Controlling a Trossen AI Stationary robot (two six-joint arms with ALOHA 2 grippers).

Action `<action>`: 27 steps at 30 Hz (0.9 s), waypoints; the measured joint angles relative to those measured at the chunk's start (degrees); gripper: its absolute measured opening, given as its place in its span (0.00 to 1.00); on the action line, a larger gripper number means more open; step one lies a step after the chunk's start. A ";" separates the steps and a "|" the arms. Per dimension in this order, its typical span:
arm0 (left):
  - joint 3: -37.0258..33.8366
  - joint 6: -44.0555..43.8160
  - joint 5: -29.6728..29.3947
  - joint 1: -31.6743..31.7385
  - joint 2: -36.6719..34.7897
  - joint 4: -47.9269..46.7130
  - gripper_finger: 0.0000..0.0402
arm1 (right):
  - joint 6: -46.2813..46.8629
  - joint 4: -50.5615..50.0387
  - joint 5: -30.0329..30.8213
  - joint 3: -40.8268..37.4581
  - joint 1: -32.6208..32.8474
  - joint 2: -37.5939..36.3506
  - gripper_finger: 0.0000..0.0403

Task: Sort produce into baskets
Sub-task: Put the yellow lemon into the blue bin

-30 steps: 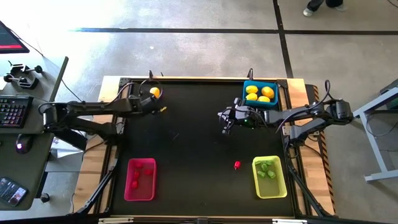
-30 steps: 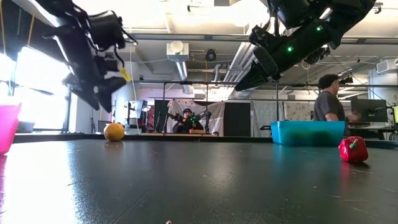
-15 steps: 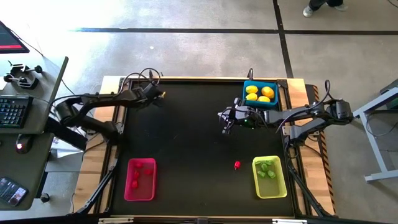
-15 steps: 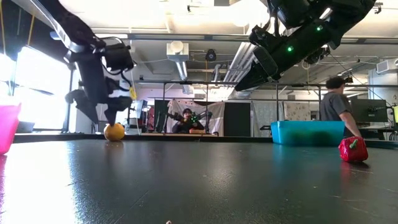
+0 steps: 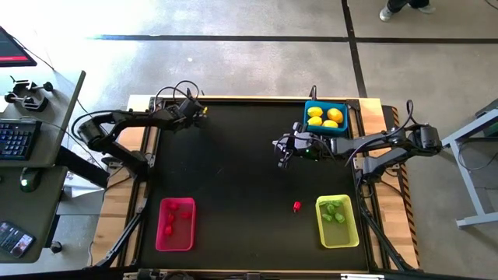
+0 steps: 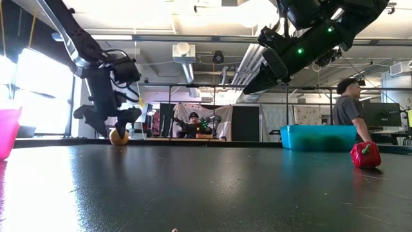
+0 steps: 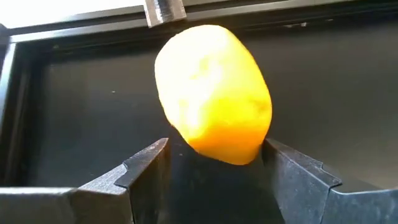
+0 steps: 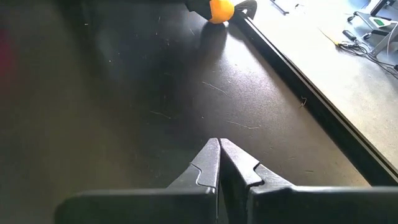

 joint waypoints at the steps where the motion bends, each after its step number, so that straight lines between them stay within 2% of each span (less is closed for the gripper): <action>1: 0.00 0.58 -0.05 0.20 0.20 0.02 0.60 | 0.00 -0.02 0.00 0.00 0.02 0.00 0.00; 9: 0.00 6.42 -1.81 0.52 -0.77 1.05 0.60 | 0.00 -0.01 -0.01 0.00 0.01 0.00 0.00; 13: 0.04 11.52 0.16 0.55 -2.97 -0.76 0.59 | 0.00 -0.02 -0.02 0.00 0.00 0.00 0.00; 16: 0.05 14.03 2.19 0.55 -5.66 -5.15 0.54 | 0.00 -0.02 0.00 0.00 0.02 0.00 0.00; 21: 0.07 16.80 2.83 0.55 -12.84 -11.54 0.38 | 0.00 -0.02 0.00 0.00 0.00 0.00 0.00; 27: 4.10 32.29 5.77 0.55 -19.18 -17.59 0.05 | 0.20 0.00 -0.02 0.00 0.00 0.00 0.00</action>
